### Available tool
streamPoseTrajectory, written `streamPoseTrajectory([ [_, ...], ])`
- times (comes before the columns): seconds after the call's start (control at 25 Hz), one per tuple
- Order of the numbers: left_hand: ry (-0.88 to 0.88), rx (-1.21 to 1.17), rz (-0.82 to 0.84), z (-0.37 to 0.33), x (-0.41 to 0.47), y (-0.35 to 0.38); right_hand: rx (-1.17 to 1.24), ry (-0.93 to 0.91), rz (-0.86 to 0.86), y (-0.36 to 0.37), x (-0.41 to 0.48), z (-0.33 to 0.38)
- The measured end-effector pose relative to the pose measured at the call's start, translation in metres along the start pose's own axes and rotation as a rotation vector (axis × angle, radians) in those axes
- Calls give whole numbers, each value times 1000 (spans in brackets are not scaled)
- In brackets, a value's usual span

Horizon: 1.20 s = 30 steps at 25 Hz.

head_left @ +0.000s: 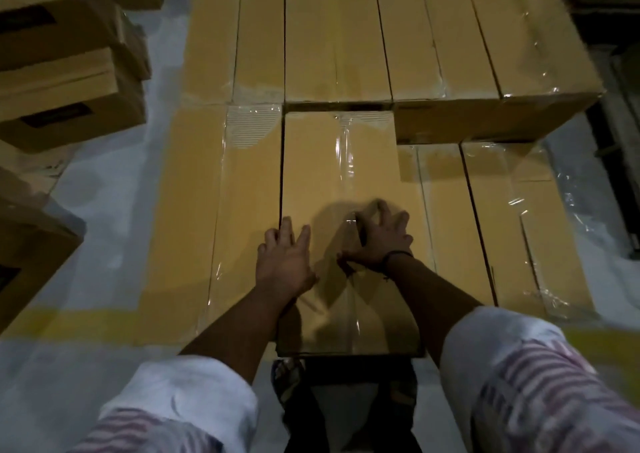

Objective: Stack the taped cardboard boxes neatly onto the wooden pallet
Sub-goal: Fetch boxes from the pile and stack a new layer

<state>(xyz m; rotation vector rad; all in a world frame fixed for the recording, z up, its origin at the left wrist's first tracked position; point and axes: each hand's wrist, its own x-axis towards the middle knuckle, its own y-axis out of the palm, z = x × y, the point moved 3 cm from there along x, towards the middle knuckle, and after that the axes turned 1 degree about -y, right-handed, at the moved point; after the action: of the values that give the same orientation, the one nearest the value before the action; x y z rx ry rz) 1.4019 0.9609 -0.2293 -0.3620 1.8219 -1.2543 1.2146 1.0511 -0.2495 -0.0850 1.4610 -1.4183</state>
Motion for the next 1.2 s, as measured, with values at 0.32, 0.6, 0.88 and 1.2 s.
streamPoseTrajectory([
  [0.32,58,44,168,3,-77,38,-152,-81,159,51,-88,-16],
  [0.6,138,122,133,18,-108,53,-227,-40,127,86,-139,-23],
  [0.88,115,105,66,21,-119,62,-247,-83,73,100,-152,-30],
  [1.2,117,83,48,21,-133,57,-200,-153,35,105,-151,-34],
])
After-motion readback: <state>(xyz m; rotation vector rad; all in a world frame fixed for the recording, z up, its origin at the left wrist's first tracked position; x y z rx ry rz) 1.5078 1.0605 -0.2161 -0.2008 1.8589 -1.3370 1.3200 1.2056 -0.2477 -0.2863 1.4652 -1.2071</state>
